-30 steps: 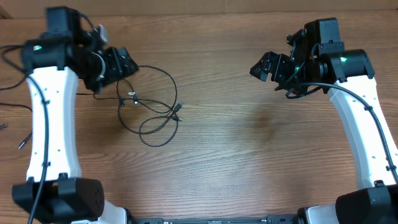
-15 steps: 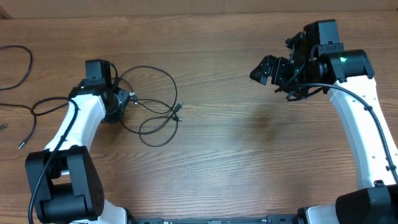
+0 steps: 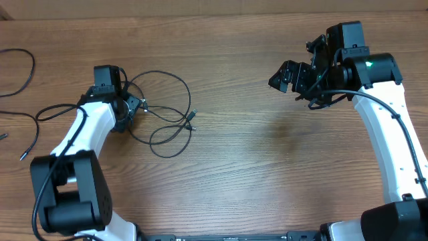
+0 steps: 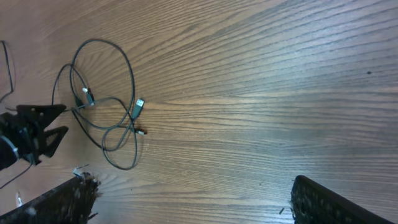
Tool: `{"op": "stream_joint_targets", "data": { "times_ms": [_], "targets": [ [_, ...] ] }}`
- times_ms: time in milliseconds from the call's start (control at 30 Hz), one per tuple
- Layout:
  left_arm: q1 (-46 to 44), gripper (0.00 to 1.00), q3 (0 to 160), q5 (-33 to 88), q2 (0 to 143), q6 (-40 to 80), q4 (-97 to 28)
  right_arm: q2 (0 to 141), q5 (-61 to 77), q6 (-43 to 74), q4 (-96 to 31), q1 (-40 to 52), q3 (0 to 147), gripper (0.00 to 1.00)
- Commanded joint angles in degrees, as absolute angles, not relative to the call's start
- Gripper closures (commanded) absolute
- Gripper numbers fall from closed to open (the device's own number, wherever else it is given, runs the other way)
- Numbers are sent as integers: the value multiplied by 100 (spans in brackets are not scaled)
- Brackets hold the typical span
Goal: Untangle cables
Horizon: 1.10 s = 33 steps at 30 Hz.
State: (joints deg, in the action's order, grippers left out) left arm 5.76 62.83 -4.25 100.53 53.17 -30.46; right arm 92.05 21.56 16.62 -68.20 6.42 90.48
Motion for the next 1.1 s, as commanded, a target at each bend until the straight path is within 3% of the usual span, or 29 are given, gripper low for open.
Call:
{"op": "stream_joint_targets", "data": {
  "times_ms": [0,33,100,167,467,633,733,833,1067],
  "targets": [
    [602,46,6272,-563,10593,5227,-2674,9179,2102,1619,-6825,637,9006,2],
    [600,65,6272,-480,10755,5227,-2554,9179,2102,1619,-6829,637,9006,2],
    [604,94,6278,-443,10809,5227,-2425,9179,2102,1619,-6825,637,9006,2],
    [607,96,6403,-414,10707,5155,-2410,9185,2102,1619,-6825,637,9006,2],
    [290,96,7915,2294,8560,3138,-3581,9389,2104,1619,-6748,637,9006,2],
    [86,96,8270,3103,7411,2359,-3251,9389,2145,1597,-6753,635,9006,2],
    [67,96,8615,3833,6936,2851,-2235,9389,3391,926,-6565,635,9017,4],
    [71,96,8903,3146,6685,3881,-779,9376,4764,401,-6539,639,9137,4],
    [73,96,8943,2486,6805,5688,357,9378,5605,141,-6272,642,9157,3]
  ]
}}
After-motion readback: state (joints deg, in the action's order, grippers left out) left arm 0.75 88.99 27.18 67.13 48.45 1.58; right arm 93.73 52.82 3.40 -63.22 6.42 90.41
